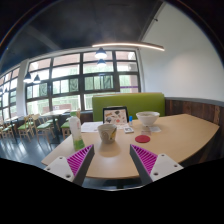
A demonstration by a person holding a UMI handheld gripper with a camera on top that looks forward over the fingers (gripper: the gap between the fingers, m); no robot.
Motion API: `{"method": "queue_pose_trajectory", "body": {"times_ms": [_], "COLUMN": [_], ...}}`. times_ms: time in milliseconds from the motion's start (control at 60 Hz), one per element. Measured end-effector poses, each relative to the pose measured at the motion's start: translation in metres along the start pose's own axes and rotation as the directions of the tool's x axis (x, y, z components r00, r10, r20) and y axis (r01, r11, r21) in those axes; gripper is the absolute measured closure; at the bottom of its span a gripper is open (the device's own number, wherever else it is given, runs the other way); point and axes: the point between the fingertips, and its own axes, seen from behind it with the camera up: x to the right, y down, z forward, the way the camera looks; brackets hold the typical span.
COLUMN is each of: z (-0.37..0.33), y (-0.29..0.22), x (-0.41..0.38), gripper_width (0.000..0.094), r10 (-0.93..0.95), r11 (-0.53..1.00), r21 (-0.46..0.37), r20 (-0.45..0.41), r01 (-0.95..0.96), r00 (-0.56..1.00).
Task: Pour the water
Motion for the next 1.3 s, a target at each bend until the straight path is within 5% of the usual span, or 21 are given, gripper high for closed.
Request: {"method": "queue_pose_trajectory", "body": {"times_ms": [167, 483, 767, 800, 833, 1133, 1300], "z": [-0.005, 0.121, 0.222, 0.229, 0.251, 0.254, 0.261], "y": [-0.021, -0.025, -0.021, -0.019, -0.011, -0.011, -0.06], "x": [-0.05, -0.175, -0.198, -0.201, -0.197, -0.194, -0.198], "gripper_width": [0.012, 0.0125, 0.0131, 0.0191, 0.0455, 0.0556, 0.0557], "r10": [-0.004, -0.043, -0.092, -0.077, -0.072, -0.01, 0.364], "r11": [1.0, 0.997, 0.995, 0.997, 0.997, 1.0, 0.929], "r21": [0.013, 0.064, 0.034, 0.02, -0.003, 0.003, 0.032], "r20": [0.04, 0.22, 0.011, 0.008, 0.0, 0.012, 0.108], "r01": [0.004, 0.03, 0.092, 0.076, 0.072, 0.01, -0.37], "r00": [0.999, 0.974, 0.996, 0.997, 0.997, 1.0, 0.925]}}
